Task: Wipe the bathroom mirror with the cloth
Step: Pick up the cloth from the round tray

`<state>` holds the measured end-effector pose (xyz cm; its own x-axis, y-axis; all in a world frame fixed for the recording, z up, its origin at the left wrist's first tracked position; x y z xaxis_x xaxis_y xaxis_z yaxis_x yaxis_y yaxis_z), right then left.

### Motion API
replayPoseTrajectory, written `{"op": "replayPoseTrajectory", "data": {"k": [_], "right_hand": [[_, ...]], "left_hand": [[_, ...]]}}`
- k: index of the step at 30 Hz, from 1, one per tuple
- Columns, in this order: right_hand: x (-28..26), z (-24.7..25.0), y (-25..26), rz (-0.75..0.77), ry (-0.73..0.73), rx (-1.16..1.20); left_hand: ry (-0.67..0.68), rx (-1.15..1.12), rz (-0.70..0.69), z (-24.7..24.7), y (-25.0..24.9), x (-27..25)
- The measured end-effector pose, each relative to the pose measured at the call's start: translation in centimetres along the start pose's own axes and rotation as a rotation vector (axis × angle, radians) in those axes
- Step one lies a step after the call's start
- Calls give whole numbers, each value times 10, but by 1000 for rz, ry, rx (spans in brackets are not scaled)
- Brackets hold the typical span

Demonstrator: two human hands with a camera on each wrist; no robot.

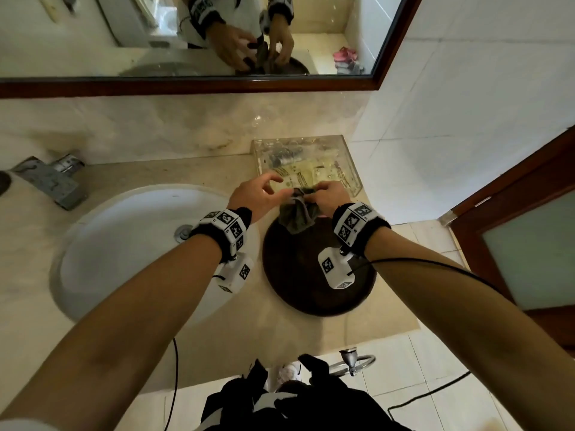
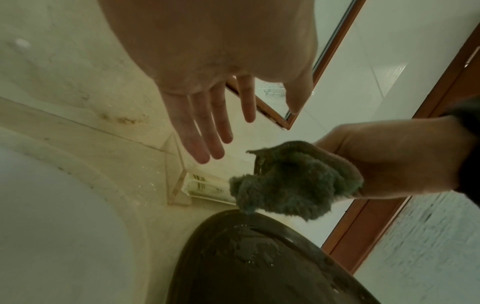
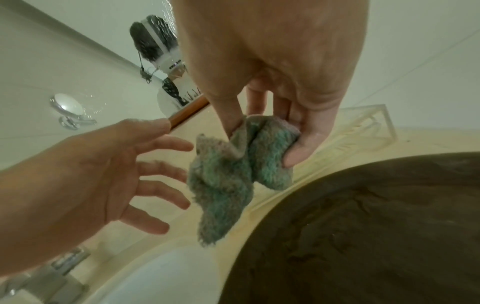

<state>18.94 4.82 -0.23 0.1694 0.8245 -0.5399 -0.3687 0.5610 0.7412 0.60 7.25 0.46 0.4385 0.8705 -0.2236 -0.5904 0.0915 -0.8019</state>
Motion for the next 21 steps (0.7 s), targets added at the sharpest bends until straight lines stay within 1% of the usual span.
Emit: {"op": "replayPoseTrajectory", "data": {"k": [2,5,9,14,17,21], "right_hand": [[0,1,16,42,-9,86],[-5,0,40,103,9,282],[-13,2,69,176,48,425],[-17,4,92,248,68,454],[-18,14,100,268,11,466],[-16,28,108,247,-41,444]], "left_hand": [[41,-26,-5,4,-6,2],[68,-52,-8,12,-16,3],[44,-75,-17,26,-26,6],[-33,-206,15,44,-34,10],[-79,-269,34,57,-36,9],[-152,-332,47,75,-40,6]]}}
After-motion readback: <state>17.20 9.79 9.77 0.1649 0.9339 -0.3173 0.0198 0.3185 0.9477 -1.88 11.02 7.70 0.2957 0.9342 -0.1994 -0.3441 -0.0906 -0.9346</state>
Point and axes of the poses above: each hand's wrist, its own x-axis towards the middle knuckle, its own z-axis out of the back of the hand, y = z × x, the point moved 4 cm from there along x, towards the middle knuckle, and after that the axes turned 11 degrees about y, right-handed, at the moved point
